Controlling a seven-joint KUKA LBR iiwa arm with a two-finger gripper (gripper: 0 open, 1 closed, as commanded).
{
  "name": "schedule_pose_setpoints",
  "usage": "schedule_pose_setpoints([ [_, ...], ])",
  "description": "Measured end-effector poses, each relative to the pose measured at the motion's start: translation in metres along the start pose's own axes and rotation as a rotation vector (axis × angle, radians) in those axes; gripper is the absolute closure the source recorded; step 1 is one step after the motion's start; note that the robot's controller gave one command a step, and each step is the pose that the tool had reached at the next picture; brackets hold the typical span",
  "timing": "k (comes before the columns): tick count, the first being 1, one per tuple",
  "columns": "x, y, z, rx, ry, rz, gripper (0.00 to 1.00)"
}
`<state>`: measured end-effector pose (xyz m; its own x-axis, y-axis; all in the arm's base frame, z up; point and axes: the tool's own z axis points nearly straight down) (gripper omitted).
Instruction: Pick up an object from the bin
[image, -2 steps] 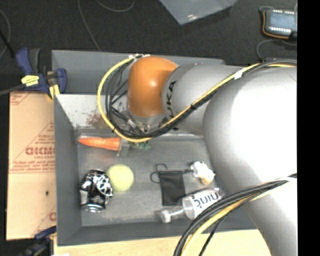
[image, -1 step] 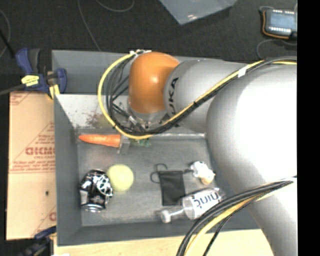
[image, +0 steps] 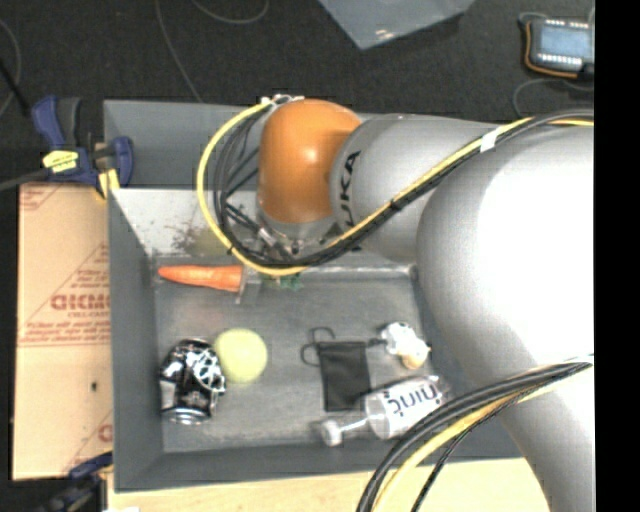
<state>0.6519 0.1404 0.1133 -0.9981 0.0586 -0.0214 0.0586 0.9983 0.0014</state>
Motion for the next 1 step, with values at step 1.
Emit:
schedule_pose_setpoints([
  [1, -0.0007, 0.0000, -0.0030, -0.001, -0.003, 0.000, 1.00],
])
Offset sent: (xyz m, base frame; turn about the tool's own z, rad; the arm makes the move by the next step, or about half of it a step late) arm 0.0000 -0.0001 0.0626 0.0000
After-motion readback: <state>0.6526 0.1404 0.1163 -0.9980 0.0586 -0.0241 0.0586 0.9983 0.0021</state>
